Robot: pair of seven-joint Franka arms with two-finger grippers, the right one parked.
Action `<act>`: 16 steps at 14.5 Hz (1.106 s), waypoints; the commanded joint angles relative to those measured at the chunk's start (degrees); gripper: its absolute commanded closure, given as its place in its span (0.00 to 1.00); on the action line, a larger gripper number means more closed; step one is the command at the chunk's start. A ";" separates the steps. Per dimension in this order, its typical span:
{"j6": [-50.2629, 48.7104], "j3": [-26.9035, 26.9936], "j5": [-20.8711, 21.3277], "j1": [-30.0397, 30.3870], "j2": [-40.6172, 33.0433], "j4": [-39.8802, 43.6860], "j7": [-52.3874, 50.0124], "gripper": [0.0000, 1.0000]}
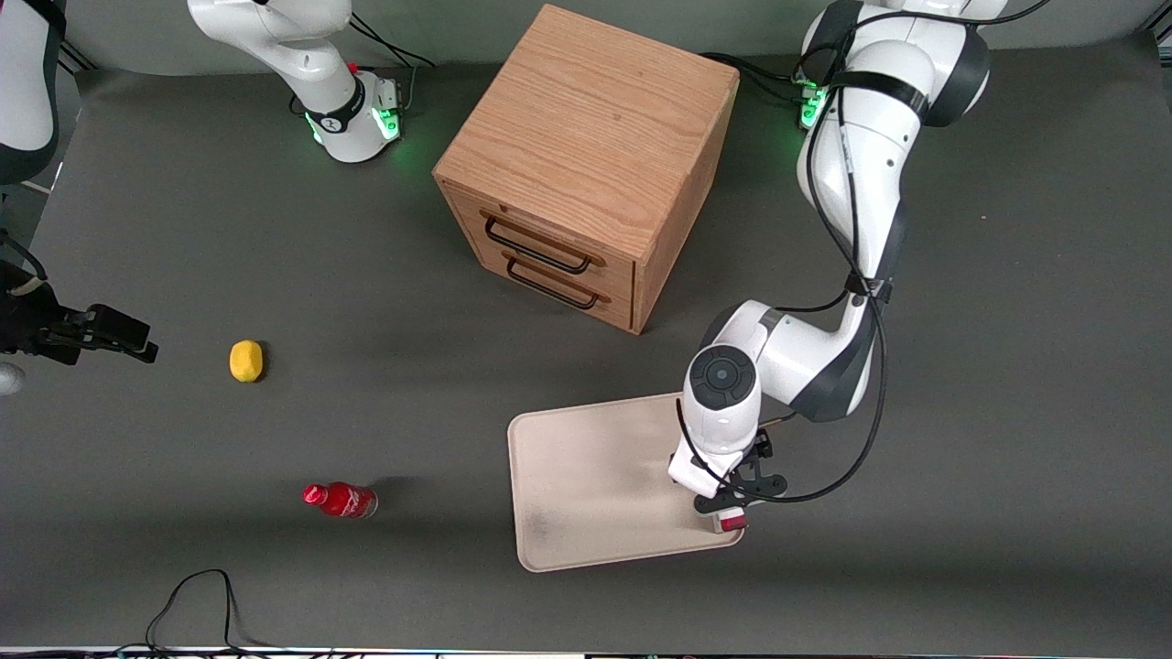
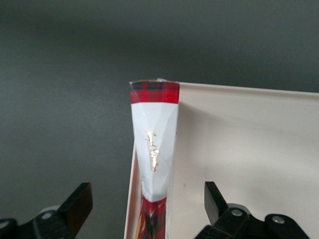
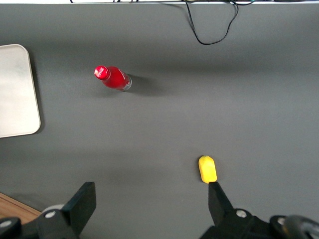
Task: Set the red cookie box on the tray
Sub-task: 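Move the held box over the white tray and lower it, then open the left gripper to release the box onto the tray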
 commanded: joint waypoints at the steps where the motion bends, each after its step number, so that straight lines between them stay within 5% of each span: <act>1: -7.90 -0.27 0.08 0.20 -6.12 -0.18 -0.50 0.00; 5: -17.48 -0.45 -2.71 3.26 -16.84 -0.97 6.51 0.00; 9: -26.90 -0.45 -5.45 10.28 -27.04 -1.85 24.34 0.00; 16: -22.90 -0.45 -9.23 23.30 -43.38 -17.46 46.61 0.00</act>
